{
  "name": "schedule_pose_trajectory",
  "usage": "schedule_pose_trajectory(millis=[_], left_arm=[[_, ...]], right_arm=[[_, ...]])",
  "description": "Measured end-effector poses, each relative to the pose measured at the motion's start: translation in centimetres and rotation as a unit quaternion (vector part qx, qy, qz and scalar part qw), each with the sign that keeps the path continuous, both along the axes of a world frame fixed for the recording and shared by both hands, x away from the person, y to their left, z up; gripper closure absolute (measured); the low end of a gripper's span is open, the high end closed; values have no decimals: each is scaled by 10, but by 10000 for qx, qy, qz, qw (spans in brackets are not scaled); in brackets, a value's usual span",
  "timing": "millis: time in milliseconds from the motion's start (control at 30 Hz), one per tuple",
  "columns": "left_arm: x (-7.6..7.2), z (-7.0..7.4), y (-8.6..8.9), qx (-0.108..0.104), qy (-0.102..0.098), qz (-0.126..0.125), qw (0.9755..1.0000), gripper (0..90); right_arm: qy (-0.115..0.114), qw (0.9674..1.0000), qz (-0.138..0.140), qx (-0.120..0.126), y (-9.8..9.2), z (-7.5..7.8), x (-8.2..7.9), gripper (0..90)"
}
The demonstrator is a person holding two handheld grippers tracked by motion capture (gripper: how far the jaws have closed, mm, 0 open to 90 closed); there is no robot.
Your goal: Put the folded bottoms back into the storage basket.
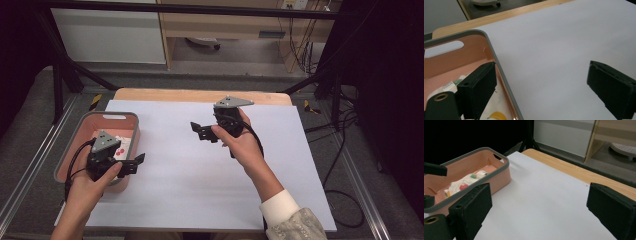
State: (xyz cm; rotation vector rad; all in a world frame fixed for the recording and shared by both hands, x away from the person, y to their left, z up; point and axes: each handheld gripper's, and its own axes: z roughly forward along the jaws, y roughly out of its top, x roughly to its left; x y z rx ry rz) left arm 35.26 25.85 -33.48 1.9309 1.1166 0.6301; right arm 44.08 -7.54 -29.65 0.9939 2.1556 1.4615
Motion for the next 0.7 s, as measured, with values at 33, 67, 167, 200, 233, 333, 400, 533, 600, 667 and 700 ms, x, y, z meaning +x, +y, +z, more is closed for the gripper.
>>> schedule_pose_trajectory(millis=[33, 67, 167, 200, 233, 333, 400, 533, 600, 667, 700], left_arm=[[-1, 0, 0, -16, 14, -3, 10000, 94], [-1, 0, 0, -19, 11, -6, 10000, 94], [-1, -1, 0, -33, 26, -23, 10000, 93], [-1, -1, 0, -34, 29, -17, 10000, 92], [-1, -1, -1, -34, 32, -12, 10000, 92], [-2, 0, -2, -58, 23, -22, 10000, 92], [-2, 0, -2, -49, 27, -12, 10000, 91], [-2, -3, -3, 22, 58, -49, 10000, 91], [-3, -3, -4, 16, 73, -48, 10000, 91], [-3, -3, -4, 35, 49, -49, 10000, 91], [-3, -3, -5, 23, 32, -47, 10000, 90]], right_arm=[[-9, 10000, -20, -12, -2, 0, 0, 68], [-22, 10000, -31, -17, -5, 1, -1, 68], [-43, 10000, -72, -20, -12, 1, -3, 66], [-45, 9999, -97, -11, -14, 1, -3, 67], [-48, 9999, -103, -19, -17, 1, -4, 66], [-54, 9999, -134, -67, -23, 1, -4, 66], [-50, 9998, -159, -88, -28, 1, -4, 65], [-76, 9997, -219, -81, -39, 1, -5, 65], [-93, 9997, -243, -30, -45, 1, -6, 66], [-102, 9996, -253, 19, -50, 0, -7, 65], [-96, 9996, -271, 38, -53, -1, -7, 66]])
